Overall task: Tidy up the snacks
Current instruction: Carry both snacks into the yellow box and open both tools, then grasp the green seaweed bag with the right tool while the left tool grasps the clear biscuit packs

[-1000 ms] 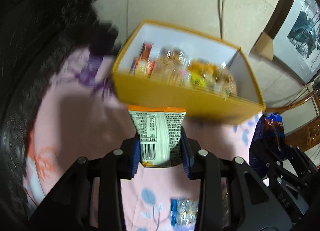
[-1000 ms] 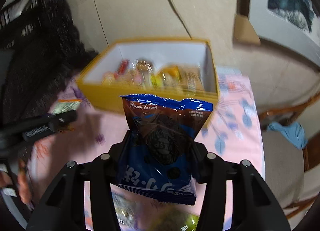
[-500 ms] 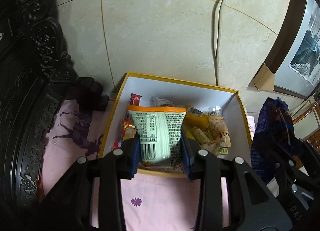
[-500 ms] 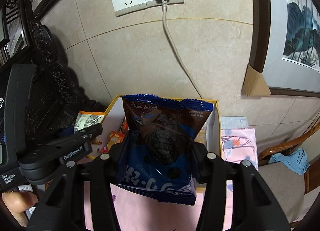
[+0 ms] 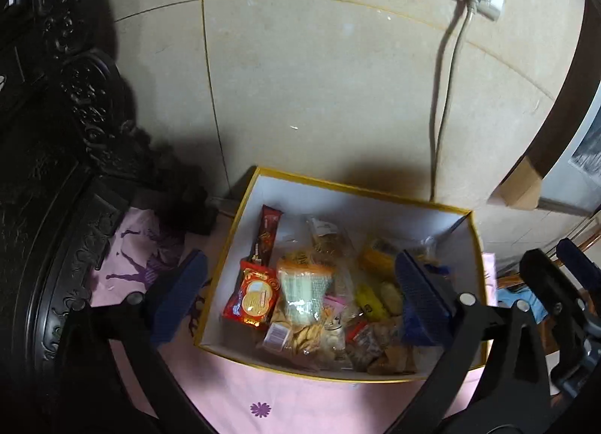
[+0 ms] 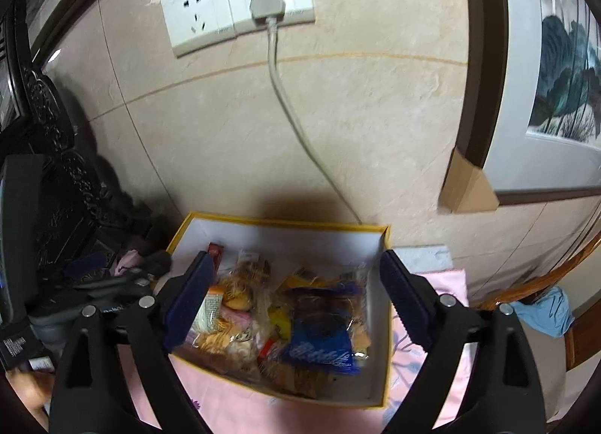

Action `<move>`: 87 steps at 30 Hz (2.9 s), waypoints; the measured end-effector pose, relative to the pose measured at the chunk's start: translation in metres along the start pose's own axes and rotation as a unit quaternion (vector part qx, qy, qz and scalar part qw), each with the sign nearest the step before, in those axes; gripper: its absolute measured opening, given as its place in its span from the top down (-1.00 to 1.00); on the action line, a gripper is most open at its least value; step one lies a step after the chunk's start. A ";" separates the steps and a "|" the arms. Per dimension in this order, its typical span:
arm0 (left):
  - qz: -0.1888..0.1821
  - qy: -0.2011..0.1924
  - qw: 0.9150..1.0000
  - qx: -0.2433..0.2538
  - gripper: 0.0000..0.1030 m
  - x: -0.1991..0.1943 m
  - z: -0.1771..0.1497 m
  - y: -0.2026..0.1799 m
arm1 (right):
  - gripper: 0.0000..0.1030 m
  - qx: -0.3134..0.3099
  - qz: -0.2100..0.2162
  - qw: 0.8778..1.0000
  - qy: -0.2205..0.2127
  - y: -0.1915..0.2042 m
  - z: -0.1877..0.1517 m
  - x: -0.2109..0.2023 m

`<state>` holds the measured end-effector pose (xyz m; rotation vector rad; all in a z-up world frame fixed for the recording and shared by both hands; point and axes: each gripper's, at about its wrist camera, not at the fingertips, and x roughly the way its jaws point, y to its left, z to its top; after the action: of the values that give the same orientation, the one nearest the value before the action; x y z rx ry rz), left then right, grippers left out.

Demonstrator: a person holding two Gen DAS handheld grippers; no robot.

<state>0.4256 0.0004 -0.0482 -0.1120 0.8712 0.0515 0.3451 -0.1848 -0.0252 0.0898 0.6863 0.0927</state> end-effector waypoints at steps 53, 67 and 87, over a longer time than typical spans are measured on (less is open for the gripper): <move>-0.015 0.204 0.976 0.077 -0.96 -0.073 -0.293 0.029 | -0.97 -0.080 -0.002 0.971 0.224 -0.020 -0.348 -0.046; -0.024 0.227 0.967 0.111 -0.96 -0.054 -0.323 0.001 | -0.24 -0.057 -0.032 0.973 0.223 -0.036 -0.342 -0.054; -0.008 0.197 0.975 0.106 -0.30 0.002 -0.345 -0.050 | -0.30 -0.014 -0.070 0.973 0.219 -0.053 -0.349 -0.065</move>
<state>0.1698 -0.0905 -0.2662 0.0749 1.2673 -0.0822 0.0763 -0.2270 -0.2587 -0.0082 1.1293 -0.0147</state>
